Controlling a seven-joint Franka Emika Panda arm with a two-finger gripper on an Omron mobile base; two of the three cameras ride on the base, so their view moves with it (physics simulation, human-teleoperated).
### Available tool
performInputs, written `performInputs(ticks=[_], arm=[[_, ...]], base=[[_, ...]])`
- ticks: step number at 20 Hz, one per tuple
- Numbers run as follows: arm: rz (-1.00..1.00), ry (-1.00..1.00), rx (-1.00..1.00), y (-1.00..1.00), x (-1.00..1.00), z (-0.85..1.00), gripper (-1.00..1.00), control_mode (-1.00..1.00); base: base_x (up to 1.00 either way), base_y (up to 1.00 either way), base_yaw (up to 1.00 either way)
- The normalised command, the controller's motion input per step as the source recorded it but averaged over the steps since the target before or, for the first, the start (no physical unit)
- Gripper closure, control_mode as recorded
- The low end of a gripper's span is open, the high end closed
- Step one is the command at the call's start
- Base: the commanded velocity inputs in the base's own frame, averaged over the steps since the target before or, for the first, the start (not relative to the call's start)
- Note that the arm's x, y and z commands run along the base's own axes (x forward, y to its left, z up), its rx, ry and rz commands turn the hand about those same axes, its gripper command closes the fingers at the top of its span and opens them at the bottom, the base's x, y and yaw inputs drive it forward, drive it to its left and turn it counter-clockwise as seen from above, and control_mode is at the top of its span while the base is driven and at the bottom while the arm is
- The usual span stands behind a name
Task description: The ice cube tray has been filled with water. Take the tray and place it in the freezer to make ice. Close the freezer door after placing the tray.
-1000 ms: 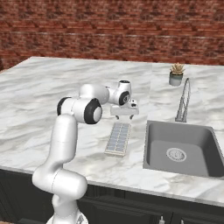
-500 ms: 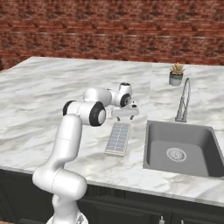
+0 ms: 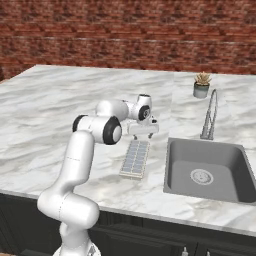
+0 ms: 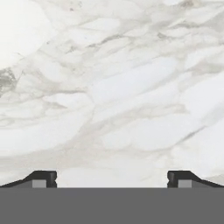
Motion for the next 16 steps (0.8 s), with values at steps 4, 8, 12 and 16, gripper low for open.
performInputs(ticks=[4,8,12,16], arm=[[0.00,0.08,0.00,0.00,-1.00,-0.48,-1.00,-1.00],[0.00,0.06,0.00,0.00,-1.00,-0.50,-1.00,-1.00],[0.00,0.02,0.00,0.00,-1.00,-0.46,-1.00,-1.00],[0.00,0.00,0.00,-0.09,-1.00,-0.31,-1.00,-1.00]], base=[[0.00,0.00,0.00],[0.00,0.00,0.00],[0.00,0.00,0.00],[0.00,0.00,0.00]])
